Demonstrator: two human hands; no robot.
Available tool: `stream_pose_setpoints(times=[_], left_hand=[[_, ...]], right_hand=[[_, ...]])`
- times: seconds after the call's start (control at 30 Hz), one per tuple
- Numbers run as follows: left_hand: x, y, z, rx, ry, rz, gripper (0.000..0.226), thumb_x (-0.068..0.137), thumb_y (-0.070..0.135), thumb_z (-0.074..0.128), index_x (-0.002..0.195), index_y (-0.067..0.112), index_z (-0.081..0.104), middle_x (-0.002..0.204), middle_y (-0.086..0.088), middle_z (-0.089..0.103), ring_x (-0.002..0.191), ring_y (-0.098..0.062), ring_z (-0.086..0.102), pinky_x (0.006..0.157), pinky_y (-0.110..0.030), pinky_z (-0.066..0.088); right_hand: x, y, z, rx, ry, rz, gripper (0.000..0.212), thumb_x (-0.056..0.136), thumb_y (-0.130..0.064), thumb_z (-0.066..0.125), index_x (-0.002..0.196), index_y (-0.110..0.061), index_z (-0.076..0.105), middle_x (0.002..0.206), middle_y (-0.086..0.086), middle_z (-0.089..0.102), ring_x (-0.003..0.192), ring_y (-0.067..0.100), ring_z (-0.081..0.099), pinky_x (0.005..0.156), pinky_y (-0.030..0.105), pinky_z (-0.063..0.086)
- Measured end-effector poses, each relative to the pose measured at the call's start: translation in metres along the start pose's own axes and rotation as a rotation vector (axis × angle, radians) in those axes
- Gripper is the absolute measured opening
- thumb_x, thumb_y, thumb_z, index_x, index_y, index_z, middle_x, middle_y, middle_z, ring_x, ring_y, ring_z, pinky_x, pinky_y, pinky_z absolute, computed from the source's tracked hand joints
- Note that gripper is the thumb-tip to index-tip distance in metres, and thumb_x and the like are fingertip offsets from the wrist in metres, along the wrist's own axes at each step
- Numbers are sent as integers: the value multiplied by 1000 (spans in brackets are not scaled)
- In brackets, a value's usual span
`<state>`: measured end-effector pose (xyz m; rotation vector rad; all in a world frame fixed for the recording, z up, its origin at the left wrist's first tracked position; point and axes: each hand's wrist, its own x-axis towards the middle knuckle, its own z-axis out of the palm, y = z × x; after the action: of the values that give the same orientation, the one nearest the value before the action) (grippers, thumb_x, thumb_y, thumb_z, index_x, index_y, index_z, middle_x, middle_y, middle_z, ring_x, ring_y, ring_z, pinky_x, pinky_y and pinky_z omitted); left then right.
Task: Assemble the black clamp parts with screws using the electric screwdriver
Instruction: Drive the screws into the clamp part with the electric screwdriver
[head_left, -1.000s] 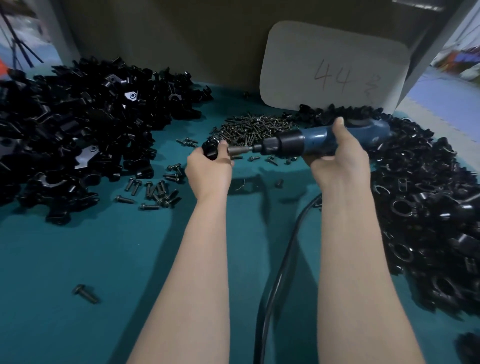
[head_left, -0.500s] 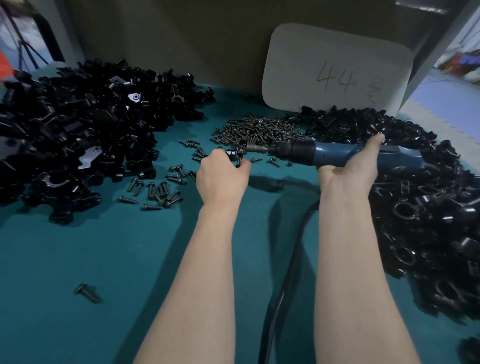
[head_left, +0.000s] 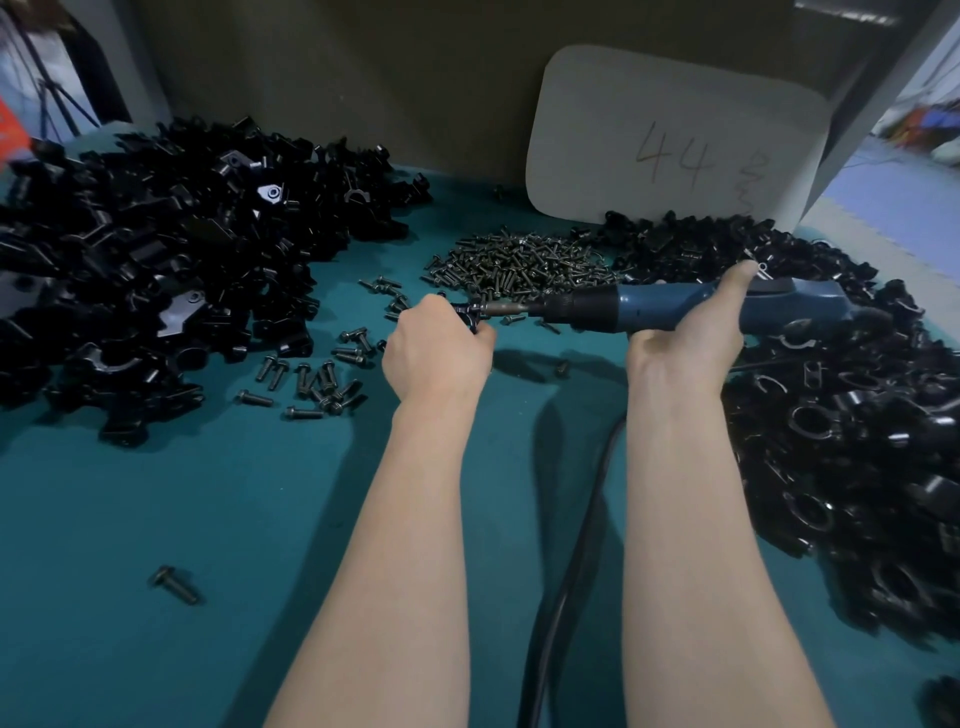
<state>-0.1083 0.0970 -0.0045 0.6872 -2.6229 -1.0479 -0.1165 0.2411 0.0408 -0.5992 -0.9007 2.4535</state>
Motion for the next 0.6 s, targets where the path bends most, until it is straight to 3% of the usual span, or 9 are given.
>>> stream_pose_setpoints(times=[0.27,0.4,0.6], left_hand=[[-1,1,-4,24,-28,-3,36,86,33,64,66,17,40,63,1,45,53,-13,38,44,-26,24],[-1,2,-5,44,-44,-15,35,86,32,65,66,16,41,64,0,49,56,-18,46,45,-26,27],[-2,1,-4,35,-15,-7,36,86,32,64,65,16,40,64,-1,53,52,-14,42,44,-25,26]], right_hand=[[3,0,-1,39,-27,-28,39,93,-41,57,118,-15,40,95,-3,54,75,9,61,57,19,50],[2,4,1,-3,-47,-61,39,95,-40,55,117,-14,38,100,-3,52,85,9,59,61,17,49],[1,11,3,62,-35,-88,31,97,-31,53,114,-10,37,97,2,51,73,11,60,59,17,53]])
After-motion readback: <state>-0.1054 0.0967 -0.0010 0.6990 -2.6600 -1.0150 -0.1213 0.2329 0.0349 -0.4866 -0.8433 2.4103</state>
